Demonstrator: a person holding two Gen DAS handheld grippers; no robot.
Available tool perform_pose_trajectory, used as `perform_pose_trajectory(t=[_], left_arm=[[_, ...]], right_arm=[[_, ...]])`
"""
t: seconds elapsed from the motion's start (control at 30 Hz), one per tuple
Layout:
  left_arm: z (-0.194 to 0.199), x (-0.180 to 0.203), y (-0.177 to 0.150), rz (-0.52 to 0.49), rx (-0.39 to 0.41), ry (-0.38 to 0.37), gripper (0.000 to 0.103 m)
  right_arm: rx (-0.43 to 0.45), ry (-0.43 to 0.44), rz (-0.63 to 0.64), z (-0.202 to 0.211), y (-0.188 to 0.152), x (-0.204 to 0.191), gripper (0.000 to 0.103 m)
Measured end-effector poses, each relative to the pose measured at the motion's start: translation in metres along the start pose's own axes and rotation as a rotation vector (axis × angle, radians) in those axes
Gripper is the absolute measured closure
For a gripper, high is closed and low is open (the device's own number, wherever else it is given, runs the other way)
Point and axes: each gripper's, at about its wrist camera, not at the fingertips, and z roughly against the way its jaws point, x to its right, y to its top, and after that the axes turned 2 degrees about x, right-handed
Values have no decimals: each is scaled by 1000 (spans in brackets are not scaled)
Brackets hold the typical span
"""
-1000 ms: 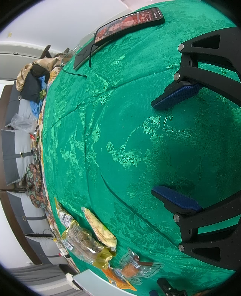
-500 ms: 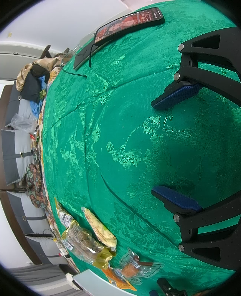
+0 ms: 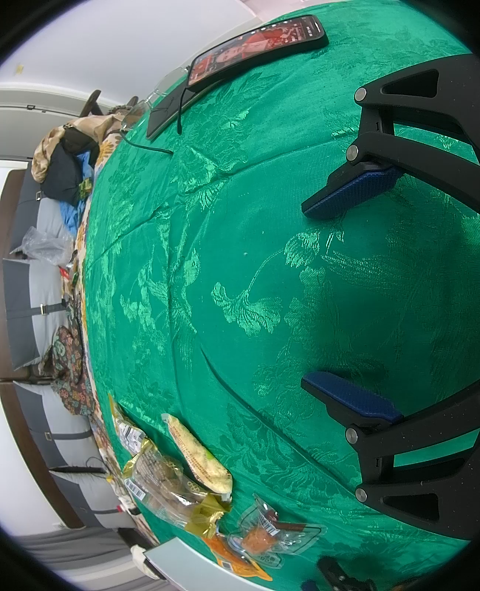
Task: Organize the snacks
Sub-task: 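Lower the left gripper onto the orange sausage packet and grasp it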
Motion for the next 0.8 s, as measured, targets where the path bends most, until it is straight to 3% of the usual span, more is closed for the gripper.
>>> perform_pose_trajectory(t=[0.13,0.27,0.33,0.4,0.47,0.53,0.8], left_arm=[[13,-17,17,-6,2,-7,0],[7,-36,71,-34,-35,-52,0],[-14,-32,97,-145,-148,-35,0],[-38,-21,113,-329,-253,20,0],[-55,-12,121,-483,-296,71,1],[-71,-7,130,-579,-334,68,1],[-107,-16,167,-507,-360,-117,0]], right_arm=[[0,0,0,0,0,0,16],[0,1,0,0,0,0,16],[0,1,0,0,0,0,16],[0,1,0,0,0,0,16],[0,1,0,0,0,0,15],[0,1,0,0,0,0,15],[0,1,0,0,0,0,15]])
